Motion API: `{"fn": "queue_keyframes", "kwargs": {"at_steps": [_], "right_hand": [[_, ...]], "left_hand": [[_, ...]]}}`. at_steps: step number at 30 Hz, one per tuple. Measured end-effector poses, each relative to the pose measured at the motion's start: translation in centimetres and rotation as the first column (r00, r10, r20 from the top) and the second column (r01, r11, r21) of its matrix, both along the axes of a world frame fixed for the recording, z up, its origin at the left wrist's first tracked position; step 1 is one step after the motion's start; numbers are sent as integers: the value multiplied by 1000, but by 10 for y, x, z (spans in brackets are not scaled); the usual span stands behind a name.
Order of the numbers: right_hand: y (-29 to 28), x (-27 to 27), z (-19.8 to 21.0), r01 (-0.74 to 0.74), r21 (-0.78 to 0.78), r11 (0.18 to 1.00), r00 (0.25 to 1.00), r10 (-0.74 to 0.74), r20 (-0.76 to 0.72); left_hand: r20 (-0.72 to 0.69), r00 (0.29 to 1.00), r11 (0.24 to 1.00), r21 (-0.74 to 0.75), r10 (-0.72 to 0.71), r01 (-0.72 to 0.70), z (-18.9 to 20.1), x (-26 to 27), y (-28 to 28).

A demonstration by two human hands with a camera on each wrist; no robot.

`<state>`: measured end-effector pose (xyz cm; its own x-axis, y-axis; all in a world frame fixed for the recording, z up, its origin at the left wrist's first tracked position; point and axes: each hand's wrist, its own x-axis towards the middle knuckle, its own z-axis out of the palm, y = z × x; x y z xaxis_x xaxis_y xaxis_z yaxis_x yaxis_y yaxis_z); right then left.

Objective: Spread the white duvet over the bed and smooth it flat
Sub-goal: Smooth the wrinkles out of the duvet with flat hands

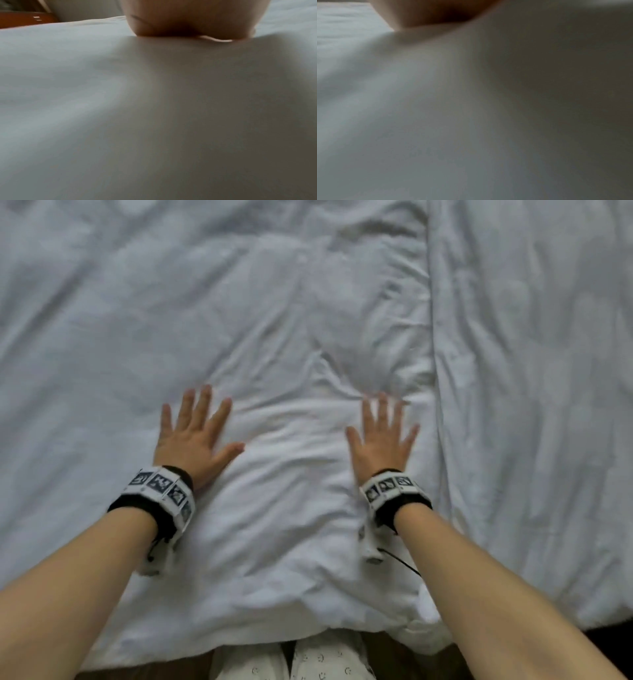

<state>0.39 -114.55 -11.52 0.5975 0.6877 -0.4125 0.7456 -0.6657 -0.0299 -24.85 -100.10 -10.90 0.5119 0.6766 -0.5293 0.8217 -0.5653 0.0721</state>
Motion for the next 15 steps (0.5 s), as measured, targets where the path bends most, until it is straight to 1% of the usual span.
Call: {"fn": "queue_keyframes", "kwargs": {"at_steps": [1, 2, 3, 4, 5, 7, 8, 10, 11, 13, 14, 15], "right_hand": [[-19, 13, 6, 135, -1, 991, 991, -135, 11], [-34, 24, 13, 264, 22, 964, 965, -264, -11], [-43, 31, 19, 363, 55, 930, 931, -361, -50], [-48, 34, 24, 414, 80, 907, 910, -409, -72], [-48, 32, 27, 413, 87, 907, 911, -409, -61], [-37, 15, 27, 327, 90, 941, 945, -325, -31], [-27, 2, 26, 278, 95, 956, 961, -274, -45], [-6, -28, 21, 150, 76, 986, 982, -140, -126], [3, -44, 20, 56, 53, 997, 983, -45, -180], [11, -73, 20, -173, 13, 985, 952, 171, -255], [6, -84, 19, -269, -4, 963, 926, 258, -275], [-4, -92, 18, -327, -17, 945, 904, 308, -296]], "left_hand": [[-26, 995, 995, 7, 96, -95, 7, -15, 2], [-46, 978, 979, 23, 204, -203, 13, -27, 6], [-52, 951, 952, 40, 304, -302, 18, -37, 10], [-48, 926, 926, 56, 375, -372, 23, -43, 13], [-38, 912, 912, 68, 408, -405, 25, -45, 13], [-18, 916, 915, 67, 400, -398, 25, -37, 8], [-6, 925, 924, 51, 380, -380, 23, -28, 1], [24, 949, 949, -2, 315, -315, 17, -6, -20], [38, 965, 965, -26, 260, -259, 15, 4, -33], [51, 990, 990, -62, 129, -126, 11, 17, -62], [42, 996, 994, -81, 79, -76, 10, 18, -76], [29, 998, 994, -100, 49, -46, 8, 14, -87]]}}
